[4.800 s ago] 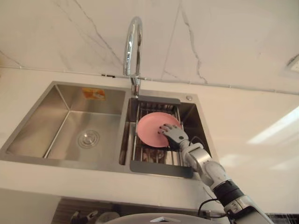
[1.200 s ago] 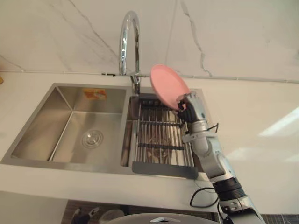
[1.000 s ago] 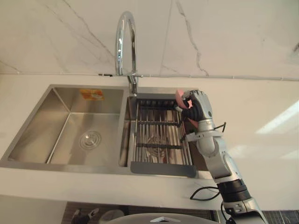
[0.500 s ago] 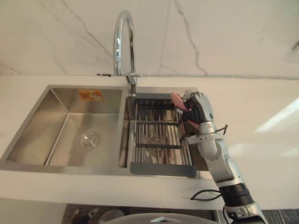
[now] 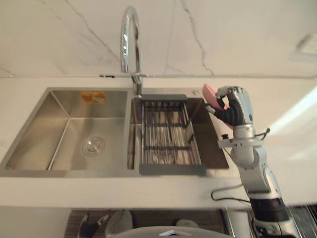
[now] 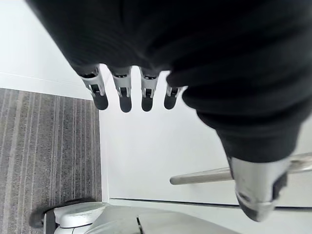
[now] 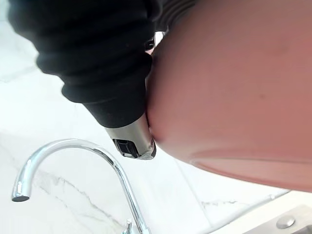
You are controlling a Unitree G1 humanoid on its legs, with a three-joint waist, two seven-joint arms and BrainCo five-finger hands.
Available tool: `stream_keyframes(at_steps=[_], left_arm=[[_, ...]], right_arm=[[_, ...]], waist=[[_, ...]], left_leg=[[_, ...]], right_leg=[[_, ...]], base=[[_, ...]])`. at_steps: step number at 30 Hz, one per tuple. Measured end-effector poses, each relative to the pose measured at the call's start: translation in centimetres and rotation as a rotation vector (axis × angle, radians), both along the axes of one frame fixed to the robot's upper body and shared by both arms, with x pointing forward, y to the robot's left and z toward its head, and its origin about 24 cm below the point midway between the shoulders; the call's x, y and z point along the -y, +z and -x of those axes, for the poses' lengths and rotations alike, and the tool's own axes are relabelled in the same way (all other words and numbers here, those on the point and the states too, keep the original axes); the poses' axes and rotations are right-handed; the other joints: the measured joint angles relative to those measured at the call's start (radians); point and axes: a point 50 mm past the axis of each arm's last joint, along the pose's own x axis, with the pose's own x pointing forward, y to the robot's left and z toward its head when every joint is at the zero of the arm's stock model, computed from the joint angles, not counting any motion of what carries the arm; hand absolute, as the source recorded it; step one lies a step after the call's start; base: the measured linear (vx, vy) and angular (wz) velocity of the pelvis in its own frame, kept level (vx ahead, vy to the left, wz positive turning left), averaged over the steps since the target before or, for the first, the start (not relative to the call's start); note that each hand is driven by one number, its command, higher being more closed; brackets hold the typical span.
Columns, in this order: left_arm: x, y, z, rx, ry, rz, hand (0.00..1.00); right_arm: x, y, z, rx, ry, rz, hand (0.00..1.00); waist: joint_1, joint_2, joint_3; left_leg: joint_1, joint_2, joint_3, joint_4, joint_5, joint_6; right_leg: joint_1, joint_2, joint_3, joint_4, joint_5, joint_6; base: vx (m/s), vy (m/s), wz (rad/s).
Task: Walk over to the sink, pick up the cup, carry it to the dishwasher, place the cup inside the dishwasher, then close the dishwasher door
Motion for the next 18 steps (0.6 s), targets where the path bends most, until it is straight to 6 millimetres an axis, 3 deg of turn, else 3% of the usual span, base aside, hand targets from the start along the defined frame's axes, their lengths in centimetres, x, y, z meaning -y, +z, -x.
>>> stream_keyframes(at_steps=[2, 3, 4, 5, 6, 7, 8, 9, 10, 11, 14, 17, 18], left_arm=[[-0.4, -0.1, 1.2, -0.036, 0.0, 0.006, 0.0], [-1.3, 0.0, 1.3, -0.044, -0.008, -0.01, 0.0], [-2.1, 0.3, -0.1, -0.015, -0.037, -0.022, 0.0], [-1.8, 0.3, -0.3, -0.007, -0.038, -0.015, 0.0], [-1.8, 0.3, -0.6, -0.001, -0.041, -0.016, 0.0], [-2.0, 0.3, -0.6, -0.013, -0.039, -0.02, 0.0], [-2.1, 0.2, -0.1, -0.028, -0.029, -0.021, 0.0], [-1.6, 0.0, 0.1, -0.034, -0.022, -0.008, 0.0], [-1.0, -0.3, 0.4, -0.045, 0.004, 0.011, 0.0], [-0.8, -0.5, 1.1, -0.063, 0.021, 0.022, 0.0], [-1.2, -0.5, 2.1, -0.086, 0.043, 0.019, 0.0], [-1.9, -0.3, 2.0, -0.071, 0.082, 0.012, 0.0], [-2.1, -0.2, 1.6, -0.058, 0.087, 0.011, 0.0]], right_arm=[[-0.2, 0.2, 0.2, 0.03, 0.016, 0.001, 1.0], [-0.1, 0.6, 0.4, 0.056, 0.012, -0.005, 1.0], [1.2, 2.2, 0.9, 0.123, -0.037, 0.034, 1.0], [2.1, 3.1, 1.1, 0.16, -0.078, 0.061, 1.0], [2.4, 3.3, 1.1, 0.18, -0.099, 0.045, 1.0], [2.7, 2.8, 1.0, 0.162, -0.125, 0.007, 1.0], [2.6, 2.5, 1.0, 0.154, -0.123, -0.005, 1.0], [2.6, 2.6, 1.0, 0.155, -0.122, -0.004, 1.0], [2.2, 2.6, 0.9, 0.16, -0.106, -0.002, 1.0], [1.5, 2.5, 0.8, 0.158, -0.071, 0.002, 1.0], [0.7, 2.3, 0.7, 0.159, -0.029, -0.001, 1.0], [0.5, 2.7, -0.3, 0.174, -0.027, 0.005, 1.0], [0.3, 2.8, -0.8, 0.169, -0.027, 0.014, 1.0]], waist=[[-0.011, -0.023, -0.007], [-0.029, -0.085, -0.022], [-0.064, -0.095, -0.018], [-0.057, -0.03, -0.017], [-0.046, -0.015, -0.006], [-0.028, -0.034, 0.011], [-0.034, -0.043, 0.015], [-0.033, -0.032, 0.015], [-0.013, -0.026, 0.017], [-0.005, -0.023, 0.018], [0.008, -0.021, 0.011], [0.025, -0.027, -0.001], [0.036, -0.03, -0.004]], left_leg=[[0.035, -0.061, -0.001, -0.071, -0.011, 0.005], [0.057, -0.123, -0.016, -0.167, 0.007, -0.001], [-0.008, -0.138, -0.002, 0.086, -0.038, 0.032], [0.026, -0.094, -0.009, 0.08, -0.072, 0.026], [0.039, -0.093, -0.009, 0.054, -0.118, 0.091], [0.038, -0.085, 0.032, 0.06, -0.107, 0.093], [0.029, -0.075, 0.068, 0.057, -0.094, 0.116], [0.02, -0.057, 0.088, 0.049, -0.084, 0.13], [0.02, -0.024, 0.152, 0.015, -0.066, 0.137], [0.034, 0.002, 0.203, -0.02, -0.048, 0.135], [0.062, 0.048, 0.286, -0.065, -0.027, 0.13], [0.072, 0.101, 0.39, -0.082, -0.011, 0.115], [0.075, 0.121, 0.427, -0.1, 0.003, 0.095]], right_leg=[[-0.039, -0.028, 0.069, 0.073, -0.018, 0.007], [-0.083, -0.071, 0.09, 0.072, -0.017, 0.007], [-0.129, -0.077, 0.083, 0.072, -0.005, -0.012], [-0.151, -0.033, 0.089, 0.067, 0.027, -0.024], [-0.167, -0.019, 0.097, 0.071, 0.06, -0.007], [-0.181, -0.017, 0.121, 0.065, 0.087, -0.015], [-0.183, -0.03, 0.076, 0.022, 0.084, -0.052], [-0.183, -0.034, 0.037, 0.012, 0.06, -0.086], [-0.213, -0.051, -0.041, 0.049, 0.031, -0.113], [-0.227, -0.072, -0.11, 0.142, 0.031, -0.117], [-0.174, -0.1, -0.163, 0.279, -0.003, -0.126], [-0.075, -0.179, -0.219, 0.358, -0.029, -0.155], [-0.042, -0.215, -0.224, 0.361, 0.001, -0.205]], base=[[-0.21, 0.124, -0.97], [-0.21, 0.104, -0.03], [-0.26, 0.165, -0.16], [-0.23, 0.133, -0.29], [-0.2, 0.211, -0.92], [-0.25, 0.184, -0.95], [-0.29, 0.211, -0.92], [-0.28, 0.134, -1.04], [-0.21, 0.133, -1.38], [-0.2, 0.132, -1.41], [-0.09, 0.074, -1.14], [-0.09, -0.029, -1.23], [-0.12, -0.08, -1.05]])
